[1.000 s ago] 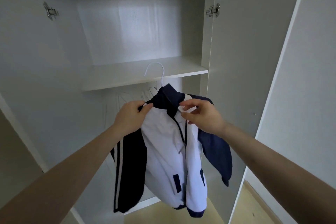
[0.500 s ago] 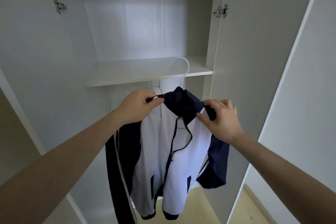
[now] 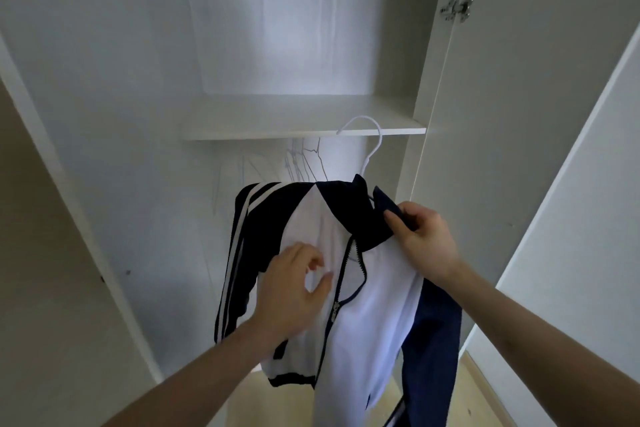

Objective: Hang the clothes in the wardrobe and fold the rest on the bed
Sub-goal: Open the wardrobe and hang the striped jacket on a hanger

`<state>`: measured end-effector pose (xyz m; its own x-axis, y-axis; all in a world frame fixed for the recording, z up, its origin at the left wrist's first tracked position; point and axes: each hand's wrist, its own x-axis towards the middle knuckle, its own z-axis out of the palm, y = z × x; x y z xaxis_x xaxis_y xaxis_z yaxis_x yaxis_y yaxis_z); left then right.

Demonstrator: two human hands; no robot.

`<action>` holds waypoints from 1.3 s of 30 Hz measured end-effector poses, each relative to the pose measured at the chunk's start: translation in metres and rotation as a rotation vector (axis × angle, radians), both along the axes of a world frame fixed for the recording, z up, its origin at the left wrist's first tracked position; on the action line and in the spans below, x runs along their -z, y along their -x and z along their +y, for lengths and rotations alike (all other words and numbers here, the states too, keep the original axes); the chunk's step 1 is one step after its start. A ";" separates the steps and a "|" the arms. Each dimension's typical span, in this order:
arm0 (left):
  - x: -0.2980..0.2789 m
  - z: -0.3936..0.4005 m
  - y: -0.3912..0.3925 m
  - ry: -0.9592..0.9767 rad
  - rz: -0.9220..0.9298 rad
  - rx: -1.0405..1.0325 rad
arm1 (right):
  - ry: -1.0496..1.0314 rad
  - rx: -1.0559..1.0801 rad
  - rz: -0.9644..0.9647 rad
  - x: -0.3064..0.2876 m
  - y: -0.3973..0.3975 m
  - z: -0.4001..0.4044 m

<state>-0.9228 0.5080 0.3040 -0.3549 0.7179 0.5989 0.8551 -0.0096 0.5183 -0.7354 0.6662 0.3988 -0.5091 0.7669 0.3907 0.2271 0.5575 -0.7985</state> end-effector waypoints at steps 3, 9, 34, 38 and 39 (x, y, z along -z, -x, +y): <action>0.040 -0.005 -0.018 0.499 -0.406 0.081 | -0.005 -0.012 -0.039 0.000 0.004 -0.003; 0.059 0.018 -0.033 0.609 -0.498 0.040 | -0.047 -0.010 -0.060 -0.006 0.006 -0.007; 0.059 0.052 -0.045 0.389 -1.158 0.190 | -0.041 0.061 -0.020 -0.008 -0.002 0.003; 0.065 0.049 -0.048 0.421 -0.917 0.219 | -0.015 0.062 0.000 -0.005 -0.004 0.005; 0.066 0.049 -0.049 0.429 -0.873 0.219 | -0.010 0.058 0.002 -0.005 -0.004 0.005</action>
